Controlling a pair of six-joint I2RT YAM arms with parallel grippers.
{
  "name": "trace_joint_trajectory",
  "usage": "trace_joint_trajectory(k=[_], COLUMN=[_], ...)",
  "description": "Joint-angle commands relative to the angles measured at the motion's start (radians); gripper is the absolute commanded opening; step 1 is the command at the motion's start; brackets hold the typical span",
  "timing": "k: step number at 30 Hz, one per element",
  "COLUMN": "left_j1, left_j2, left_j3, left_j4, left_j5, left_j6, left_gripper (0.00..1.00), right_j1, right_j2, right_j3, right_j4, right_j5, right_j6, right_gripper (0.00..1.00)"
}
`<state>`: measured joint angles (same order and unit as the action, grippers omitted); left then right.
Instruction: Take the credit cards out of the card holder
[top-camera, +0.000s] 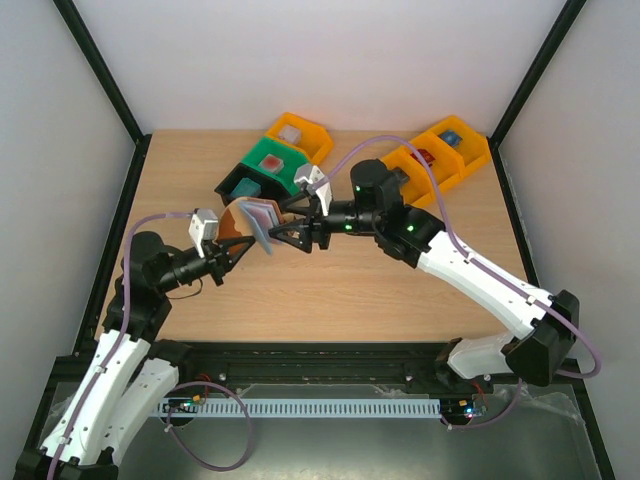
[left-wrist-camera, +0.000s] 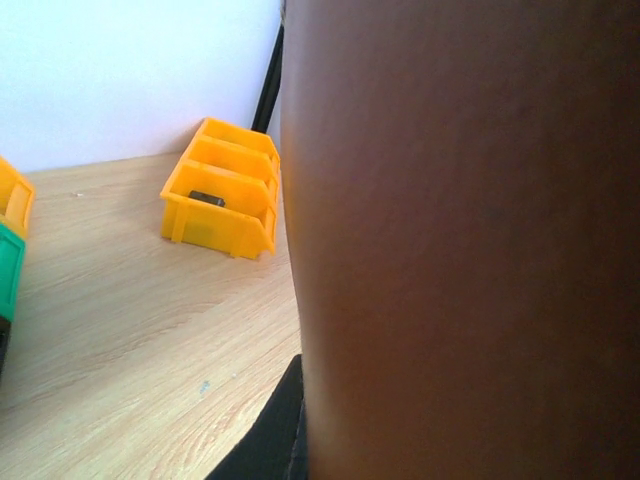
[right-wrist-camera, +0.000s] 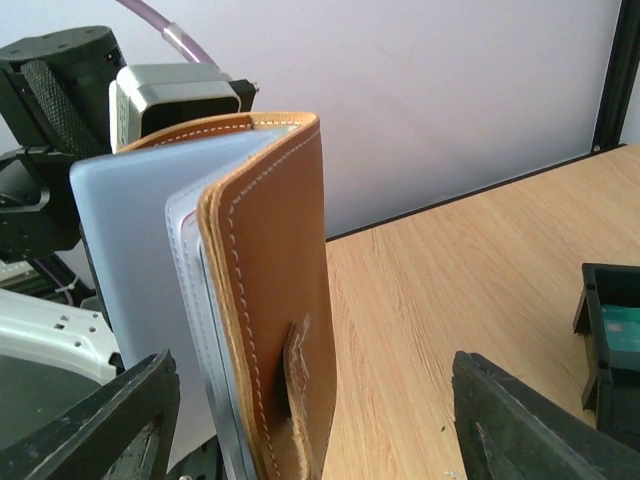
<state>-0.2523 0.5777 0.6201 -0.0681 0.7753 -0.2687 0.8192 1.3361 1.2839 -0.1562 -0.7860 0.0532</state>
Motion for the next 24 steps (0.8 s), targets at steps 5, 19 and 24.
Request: trace_joint_trajectory(k=[5, 19, 24], left_j1=[-0.002, -0.001, -0.002], left_j2=[0.002, -0.019, -0.031], left_j3=[-0.004, -0.026, -0.024], left_j4=[0.017, 0.032, 0.045], left_j5=[-0.016, -0.155, -0.24], left_j6=[0.01, 0.002, 0.033], left_gripper=[0.02, 0.73, 0.99], right_j1=[0.005, 0.086, 0.185], right_j2=[0.03, 0.044, 0.075], right_j3=[0.0, 0.01, 0.081], right_j4=[0.142, 0.114, 0.005], right_j5=[-0.02, 0.344, 0.685], right_j6=[0.119, 0.154, 0.113], right_gripper=[0.77, 0.02, 0.02])
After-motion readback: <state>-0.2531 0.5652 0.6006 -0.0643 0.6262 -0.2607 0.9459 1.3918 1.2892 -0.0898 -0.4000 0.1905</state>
